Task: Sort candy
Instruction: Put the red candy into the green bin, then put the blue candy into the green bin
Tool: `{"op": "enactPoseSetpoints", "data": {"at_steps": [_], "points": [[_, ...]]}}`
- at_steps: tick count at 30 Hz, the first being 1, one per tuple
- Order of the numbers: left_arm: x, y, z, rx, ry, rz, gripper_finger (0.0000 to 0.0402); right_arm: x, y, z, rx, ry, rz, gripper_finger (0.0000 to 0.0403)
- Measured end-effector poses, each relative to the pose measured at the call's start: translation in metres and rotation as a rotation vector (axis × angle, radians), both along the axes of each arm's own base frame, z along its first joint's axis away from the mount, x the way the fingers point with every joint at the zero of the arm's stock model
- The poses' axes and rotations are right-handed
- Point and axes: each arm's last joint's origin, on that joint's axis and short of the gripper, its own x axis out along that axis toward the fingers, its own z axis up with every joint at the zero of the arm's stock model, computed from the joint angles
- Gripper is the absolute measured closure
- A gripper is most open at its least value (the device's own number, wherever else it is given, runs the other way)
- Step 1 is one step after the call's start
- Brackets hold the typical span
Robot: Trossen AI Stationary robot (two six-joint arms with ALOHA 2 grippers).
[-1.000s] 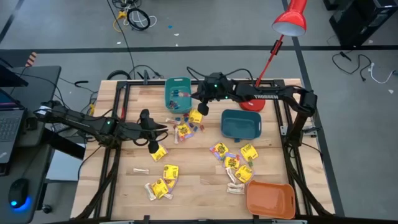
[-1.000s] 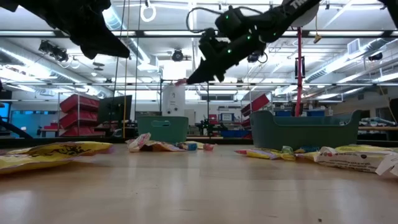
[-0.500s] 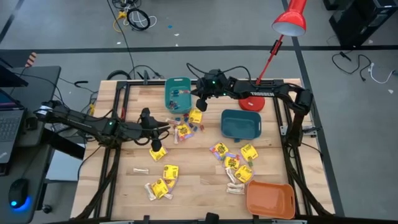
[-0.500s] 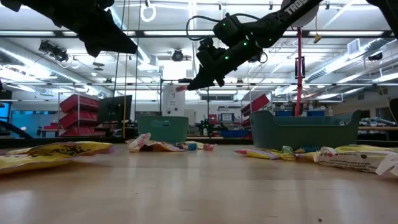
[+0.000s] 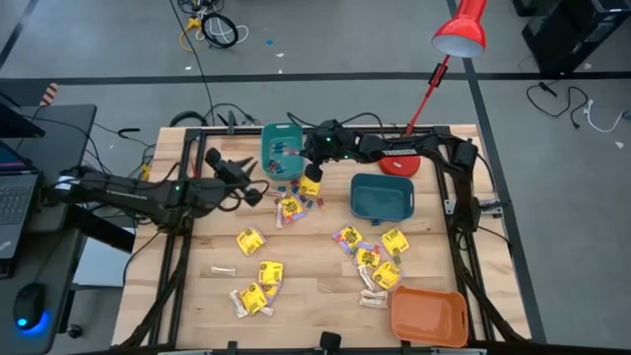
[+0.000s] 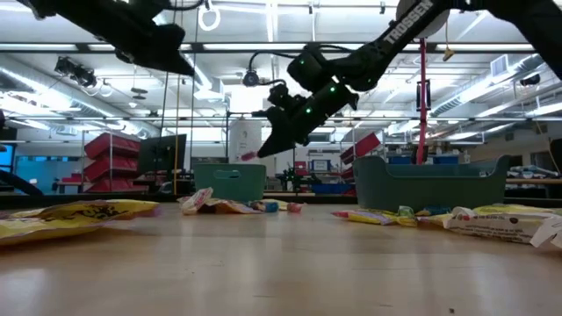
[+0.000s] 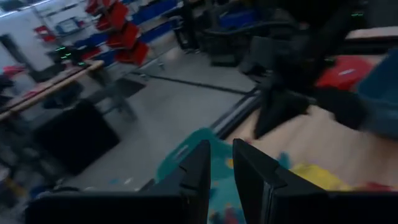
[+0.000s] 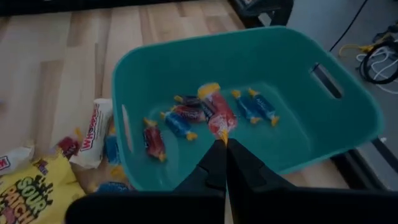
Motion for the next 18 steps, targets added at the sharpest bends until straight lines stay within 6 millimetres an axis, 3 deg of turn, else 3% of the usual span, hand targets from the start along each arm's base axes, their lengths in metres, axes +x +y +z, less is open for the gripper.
{"op": "enactPoseSetpoints", "data": {"at_steps": [6, 10, 18], "points": [[-0.001, 0.017, 0.0, 0.011, 0.033, 0.055, 0.0332, 0.015, -0.004, -0.011, 0.024, 0.022, 0.017, 0.0403], [-0.001, 0.022, -0.002, -0.011, 0.042, 0.028, 0.0332, 0.02, -0.002, -0.006, 0.005, 0.012, 0.034, 0.0396], [-0.001, 0.026, -0.006, -0.056, 0.076, -0.057, 0.0332, 0.019, 0.001, -0.007, 0.01, 0.033, 0.042, 0.0336]]}}
